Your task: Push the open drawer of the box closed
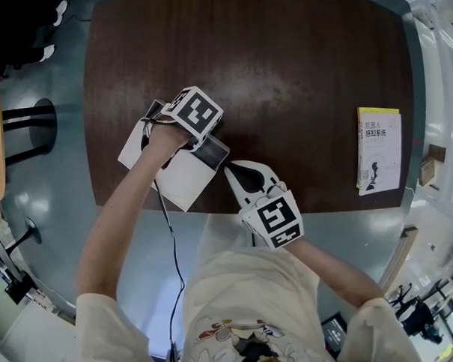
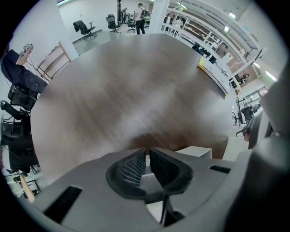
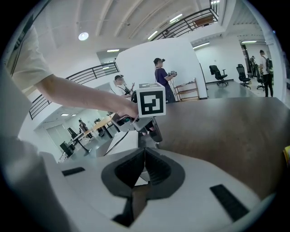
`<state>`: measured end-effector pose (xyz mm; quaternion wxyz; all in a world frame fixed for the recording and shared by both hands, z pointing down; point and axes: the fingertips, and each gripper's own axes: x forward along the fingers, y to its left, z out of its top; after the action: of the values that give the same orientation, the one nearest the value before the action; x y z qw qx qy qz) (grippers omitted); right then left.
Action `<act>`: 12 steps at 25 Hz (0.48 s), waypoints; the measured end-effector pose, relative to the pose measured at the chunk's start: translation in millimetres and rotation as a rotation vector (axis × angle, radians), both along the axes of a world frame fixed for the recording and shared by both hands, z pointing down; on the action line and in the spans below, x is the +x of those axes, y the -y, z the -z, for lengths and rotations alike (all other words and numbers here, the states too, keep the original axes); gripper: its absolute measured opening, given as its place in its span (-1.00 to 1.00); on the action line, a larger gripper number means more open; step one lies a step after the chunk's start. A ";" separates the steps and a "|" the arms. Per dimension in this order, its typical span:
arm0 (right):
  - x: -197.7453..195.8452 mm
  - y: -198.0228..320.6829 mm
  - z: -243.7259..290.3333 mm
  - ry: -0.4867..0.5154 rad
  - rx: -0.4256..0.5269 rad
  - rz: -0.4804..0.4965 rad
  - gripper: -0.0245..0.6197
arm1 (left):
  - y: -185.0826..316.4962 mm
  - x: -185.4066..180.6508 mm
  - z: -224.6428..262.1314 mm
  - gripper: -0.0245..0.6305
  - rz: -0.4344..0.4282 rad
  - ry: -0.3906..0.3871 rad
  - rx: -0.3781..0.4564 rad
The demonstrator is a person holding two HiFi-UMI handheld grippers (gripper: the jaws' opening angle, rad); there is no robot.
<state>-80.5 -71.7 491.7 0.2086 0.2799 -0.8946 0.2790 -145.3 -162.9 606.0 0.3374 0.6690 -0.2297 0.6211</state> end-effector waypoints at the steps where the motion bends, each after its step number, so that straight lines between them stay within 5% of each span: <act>1: -1.1 -0.9 0.0 -0.004 0.000 0.003 -0.90 | -1.2 -0.9 0.7 -0.82 0.008 -0.003 0.002; 12: -13.7 -12.9 -1.4 -0.012 -0.007 0.024 -0.90 | -21.5 -19.5 0.5 -0.82 0.035 0.007 -0.016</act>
<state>-94.2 -58.8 493.1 0.2181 0.2699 -0.8957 0.2779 -164.8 -141.4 605.5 0.3527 0.6599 -0.2377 0.6194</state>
